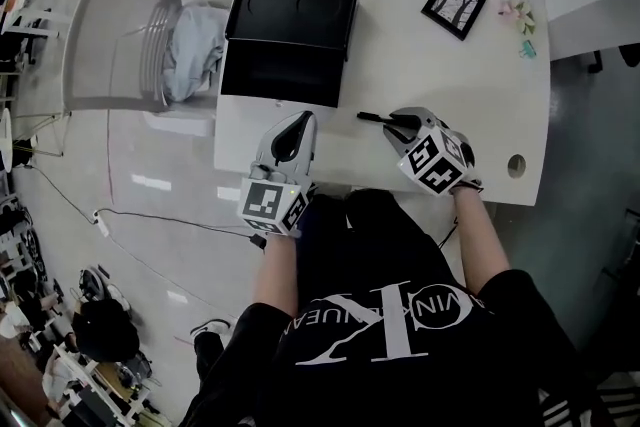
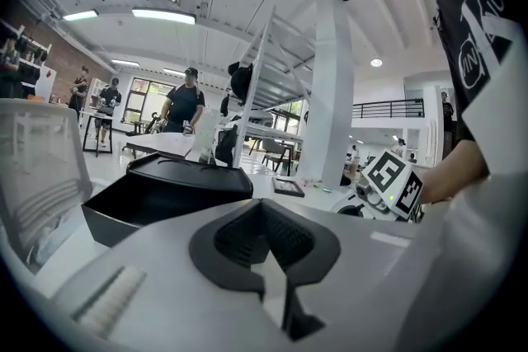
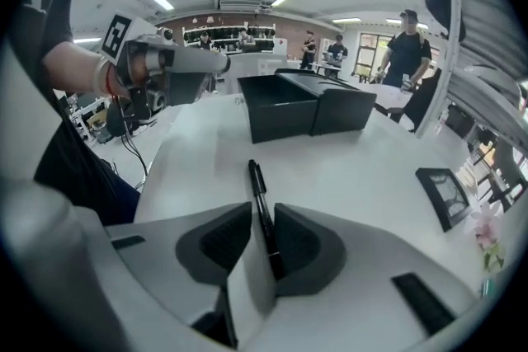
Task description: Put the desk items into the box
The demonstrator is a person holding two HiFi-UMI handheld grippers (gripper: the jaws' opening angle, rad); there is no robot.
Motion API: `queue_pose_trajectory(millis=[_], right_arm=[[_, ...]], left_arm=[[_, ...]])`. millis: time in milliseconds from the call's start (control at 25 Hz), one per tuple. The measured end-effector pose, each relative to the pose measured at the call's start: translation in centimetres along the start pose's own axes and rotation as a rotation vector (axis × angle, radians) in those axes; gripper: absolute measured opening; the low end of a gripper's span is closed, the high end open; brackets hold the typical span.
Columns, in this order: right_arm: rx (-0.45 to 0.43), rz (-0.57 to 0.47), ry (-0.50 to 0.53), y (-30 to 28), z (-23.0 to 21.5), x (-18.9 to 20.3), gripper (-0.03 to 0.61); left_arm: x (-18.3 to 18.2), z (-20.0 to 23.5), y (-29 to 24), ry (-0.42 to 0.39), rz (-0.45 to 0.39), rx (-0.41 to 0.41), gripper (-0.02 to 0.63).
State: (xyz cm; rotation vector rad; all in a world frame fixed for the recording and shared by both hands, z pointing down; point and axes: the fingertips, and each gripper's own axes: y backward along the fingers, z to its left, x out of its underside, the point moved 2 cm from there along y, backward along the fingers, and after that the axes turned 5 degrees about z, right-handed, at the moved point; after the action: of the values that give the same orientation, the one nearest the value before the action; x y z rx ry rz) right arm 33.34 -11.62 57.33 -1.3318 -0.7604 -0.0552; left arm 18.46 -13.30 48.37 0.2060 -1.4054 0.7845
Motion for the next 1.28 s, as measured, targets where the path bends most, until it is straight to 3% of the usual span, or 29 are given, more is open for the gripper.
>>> queue_pose_trajectory(millis=[200,640,1280], right_arm=[[-0.028,0.011,0.036,-0.1,0.6,-0.2,0.060],[0.019,-0.013,0.047,0.0,0.9,-0.5,0.049],[0.153,-0.179,-0.121,4.3,-0.8,-5.5,0.049]], left_arm=[[-0.2,0.6,0.9,0.031,-0.022,-0.036,0.011],[0.3,1.2,3.3,0.034,-0.036,-0.083,0.011],[-2.9,4.7,4.6,-0.001,-0.083,-0.067,0.011]])
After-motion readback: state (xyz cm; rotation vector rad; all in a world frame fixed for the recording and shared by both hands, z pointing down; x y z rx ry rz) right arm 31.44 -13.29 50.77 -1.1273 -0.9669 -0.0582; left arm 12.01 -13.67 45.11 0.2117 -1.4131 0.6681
